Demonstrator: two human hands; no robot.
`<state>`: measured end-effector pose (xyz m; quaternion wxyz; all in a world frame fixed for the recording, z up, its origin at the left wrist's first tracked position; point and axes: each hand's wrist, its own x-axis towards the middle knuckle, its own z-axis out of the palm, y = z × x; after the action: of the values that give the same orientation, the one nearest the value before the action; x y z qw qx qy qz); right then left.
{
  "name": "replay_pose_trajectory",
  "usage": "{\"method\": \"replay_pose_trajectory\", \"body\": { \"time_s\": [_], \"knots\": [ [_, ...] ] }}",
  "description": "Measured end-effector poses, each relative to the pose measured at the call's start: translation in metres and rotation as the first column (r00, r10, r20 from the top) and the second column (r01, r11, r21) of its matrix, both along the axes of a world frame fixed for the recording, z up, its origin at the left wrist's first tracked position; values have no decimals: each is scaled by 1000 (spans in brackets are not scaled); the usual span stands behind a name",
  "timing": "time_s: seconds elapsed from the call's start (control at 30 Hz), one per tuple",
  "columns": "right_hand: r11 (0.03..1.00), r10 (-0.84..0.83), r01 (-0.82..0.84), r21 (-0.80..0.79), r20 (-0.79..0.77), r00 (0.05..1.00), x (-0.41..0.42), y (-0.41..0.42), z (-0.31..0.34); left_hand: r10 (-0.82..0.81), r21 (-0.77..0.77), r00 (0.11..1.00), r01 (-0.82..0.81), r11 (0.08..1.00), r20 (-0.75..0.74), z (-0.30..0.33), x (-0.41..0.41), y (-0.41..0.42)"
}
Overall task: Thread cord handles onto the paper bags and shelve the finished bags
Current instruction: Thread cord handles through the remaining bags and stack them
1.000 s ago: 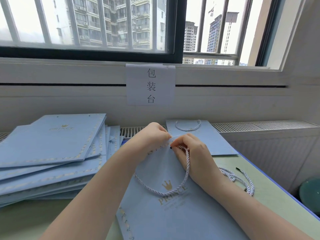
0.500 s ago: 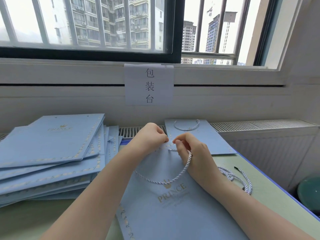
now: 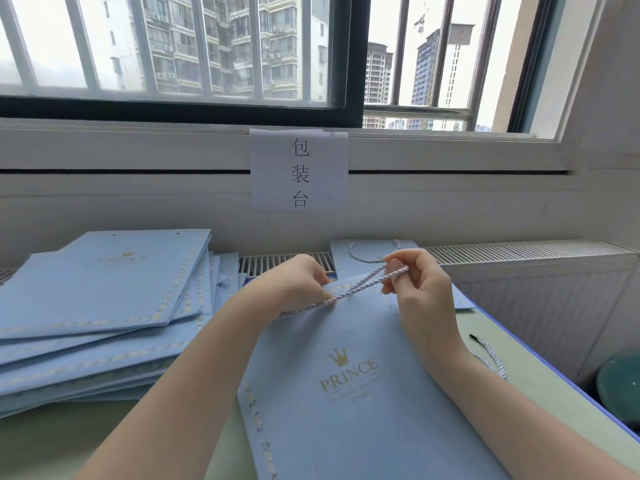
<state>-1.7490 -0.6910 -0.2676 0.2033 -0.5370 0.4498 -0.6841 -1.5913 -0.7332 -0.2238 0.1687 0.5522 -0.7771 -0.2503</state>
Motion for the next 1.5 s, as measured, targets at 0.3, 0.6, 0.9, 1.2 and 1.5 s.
{"method": "replay_pose_trajectory", "body": {
  "time_s": [0.3,0.6,0.9,1.2,1.5],
  "knots": [
    [979,-199,199,43,-13,980,-19,2,14,13,-96,952,-45,994,-307,17,15,1],
    [862,166,11,507,-303,939,-38,3,23,63,-349,926,-202,915,-371,8,12,-6],
    [835,162,-185,518,89,983,-55,-2,31,137,-652,984,-181,736,-118,27,-3,14],
    [821,95,-258,509,324,941,-56,0,35,26,-596,999,7,803,46,-21,6,45],
    [876,71,-245,416,391,918,-48,-2,24,268,-162,898,-339,927,-349,-25,28,26]
  ]
}}
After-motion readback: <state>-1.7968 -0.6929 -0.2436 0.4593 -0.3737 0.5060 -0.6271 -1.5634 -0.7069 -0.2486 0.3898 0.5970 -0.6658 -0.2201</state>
